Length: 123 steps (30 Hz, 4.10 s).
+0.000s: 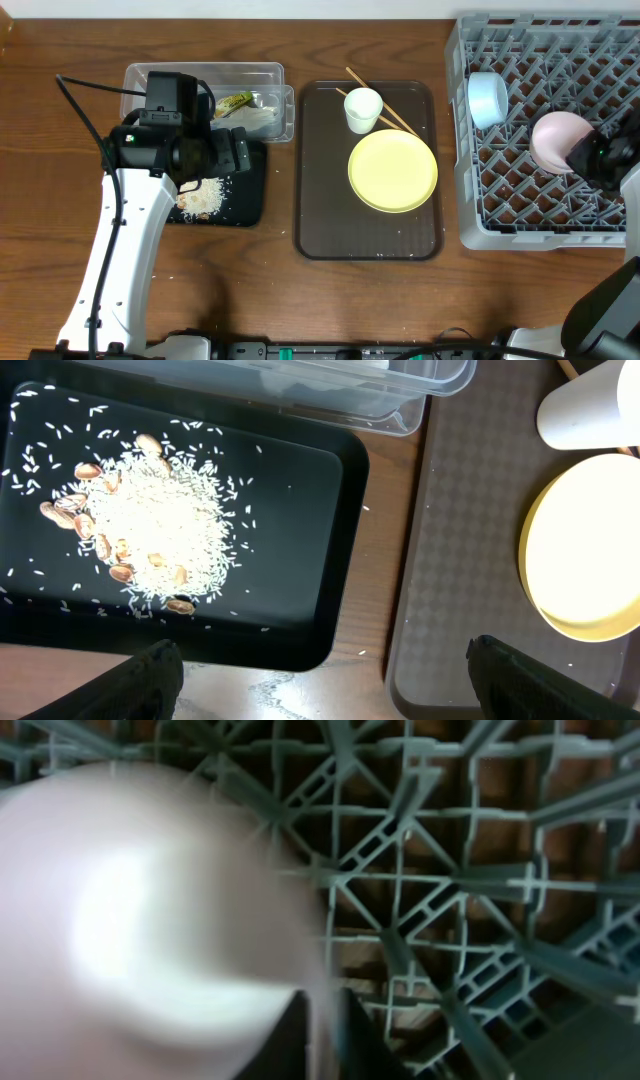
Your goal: Sort waste into correct bins and load items into the dishwasher rack
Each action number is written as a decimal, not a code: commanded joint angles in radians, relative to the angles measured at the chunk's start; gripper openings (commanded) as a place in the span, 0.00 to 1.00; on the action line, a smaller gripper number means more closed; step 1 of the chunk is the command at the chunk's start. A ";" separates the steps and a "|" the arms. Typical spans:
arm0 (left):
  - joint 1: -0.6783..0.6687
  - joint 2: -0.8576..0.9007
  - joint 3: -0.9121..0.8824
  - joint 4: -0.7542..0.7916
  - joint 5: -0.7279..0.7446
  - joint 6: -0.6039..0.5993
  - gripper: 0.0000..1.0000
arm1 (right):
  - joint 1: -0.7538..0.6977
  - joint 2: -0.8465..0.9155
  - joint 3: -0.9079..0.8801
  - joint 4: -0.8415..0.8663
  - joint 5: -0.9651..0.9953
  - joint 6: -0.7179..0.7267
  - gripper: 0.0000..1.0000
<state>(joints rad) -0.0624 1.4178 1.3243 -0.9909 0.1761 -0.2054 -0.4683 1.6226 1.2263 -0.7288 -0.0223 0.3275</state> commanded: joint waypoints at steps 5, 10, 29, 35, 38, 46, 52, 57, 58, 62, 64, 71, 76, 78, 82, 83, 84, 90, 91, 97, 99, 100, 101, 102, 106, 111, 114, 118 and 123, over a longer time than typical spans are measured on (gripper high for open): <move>0.002 0.005 0.003 -0.003 -0.013 0.006 0.93 | -0.003 -0.014 0.014 0.013 -0.010 0.024 0.01; 0.002 0.005 0.004 -0.003 -0.013 0.006 0.93 | 0.000 -0.097 0.058 -0.028 -0.004 0.024 0.01; 0.002 0.005 0.003 -0.003 -0.013 0.006 0.93 | 0.554 -0.121 0.223 -0.173 1.042 -0.053 0.01; 0.002 0.005 0.004 -0.003 -0.013 0.006 0.93 | 0.616 0.009 0.223 -0.174 1.073 -0.230 0.01; 0.002 0.005 0.003 -0.003 -0.013 0.006 0.93 | 0.629 0.073 0.223 -0.173 1.074 -0.237 0.01; 0.002 0.005 0.003 -0.003 -0.013 0.006 0.93 | 0.653 0.195 0.223 -0.180 1.206 -0.235 0.01; 0.002 0.005 0.004 -0.003 -0.013 0.006 0.93 | 0.690 0.207 0.223 -0.180 1.260 -0.236 0.01; 0.002 0.005 0.004 -0.003 -0.013 0.006 0.93 | 0.738 0.207 0.223 -0.179 1.313 -0.259 0.01; 0.002 0.005 0.004 -0.003 -0.013 0.006 0.93 | 0.746 0.207 0.223 -0.180 1.313 -0.270 0.01; 0.002 0.005 0.004 -0.003 -0.013 0.006 0.93 | 0.758 0.209 0.215 -0.176 1.336 -0.299 0.01; 0.002 0.005 0.004 -0.003 -0.013 0.006 0.93 | 0.758 0.209 0.215 -0.176 1.360 -0.300 0.01; 0.002 0.005 0.004 -0.003 -0.013 0.006 0.93 | 0.757 0.209 0.197 -0.178 1.369 -0.369 0.01; 0.002 0.005 0.004 -0.003 -0.013 0.006 0.93 | 0.757 0.209 0.143 -0.177 1.369 -0.370 0.01; 0.002 0.005 0.004 -0.003 -0.013 0.006 0.93 | 0.756 0.209 0.118 -0.174 1.369 -0.370 0.01; 0.002 0.005 0.004 -0.003 -0.013 0.006 0.93 | 0.756 0.209 0.086 -0.150 1.368 -0.370 0.01; 0.002 0.005 0.004 -0.003 -0.013 0.006 0.93 | 0.756 0.209 0.084 -0.148 1.366 -0.370 0.01; 0.002 0.005 0.003 -0.003 -0.013 0.006 0.93 | 0.756 0.209 0.082 -0.143 1.361 -0.370 0.01; 0.002 0.005 0.003 -0.003 -0.013 0.006 0.93 | 0.753 0.209 0.082 -0.144 1.418 -0.382 0.01; 0.002 0.005 0.004 -0.003 -0.013 0.006 0.93 | 0.750 0.209 0.082 -0.139 1.448 -0.396 0.01; 0.002 0.005 0.003 -0.003 -0.013 0.006 0.93 | 0.747 0.209 0.082 -0.119 1.455 -0.461 0.01; 0.002 0.005 0.003 -0.003 -0.013 0.006 0.93 | 0.749 0.209 0.082 -0.120 1.381 -0.461 0.01; 0.002 0.005 0.003 -0.003 -0.013 0.006 0.93 | 0.751 0.209 0.082 -0.121 1.345 -0.461 0.01; 0.002 0.005 0.003 -0.003 -0.013 0.006 0.93 | 0.753 0.209 0.078 -0.121 1.310 -0.461 0.01; 0.002 0.005 0.004 -0.003 -0.013 0.006 0.93 | 0.756 0.209 0.071 -0.119 1.292 -0.460 0.01; 0.002 0.005 0.004 -0.003 -0.013 0.006 0.93 | 0.768 0.209 0.042 -0.108 1.290 -0.460 0.01; 0.002 0.005 0.004 -0.003 -0.013 0.006 0.93 | 0.791 0.209 0.036 -0.104 1.289 -0.456 0.01; 0.002 0.005 0.003 -0.003 -0.013 0.006 0.93 | 0.826 0.209 0.036 -0.098 1.289 -0.460 0.05; 0.002 0.005 0.004 -0.003 -0.013 0.006 0.93 | 0.876 0.209 0.036 -0.097 1.288 -0.460 0.18; 0.002 0.005 0.003 -0.003 -0.013 0.006 0.93 | 0.897 0.209 0.036 -0.086 1.282 -0.460 0.49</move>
<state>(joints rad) -0.0624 1.4178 1.3247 -0.9913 0.1761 -0.2054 0.4187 1.8301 1.2655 -0.8185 1.2613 -0.1360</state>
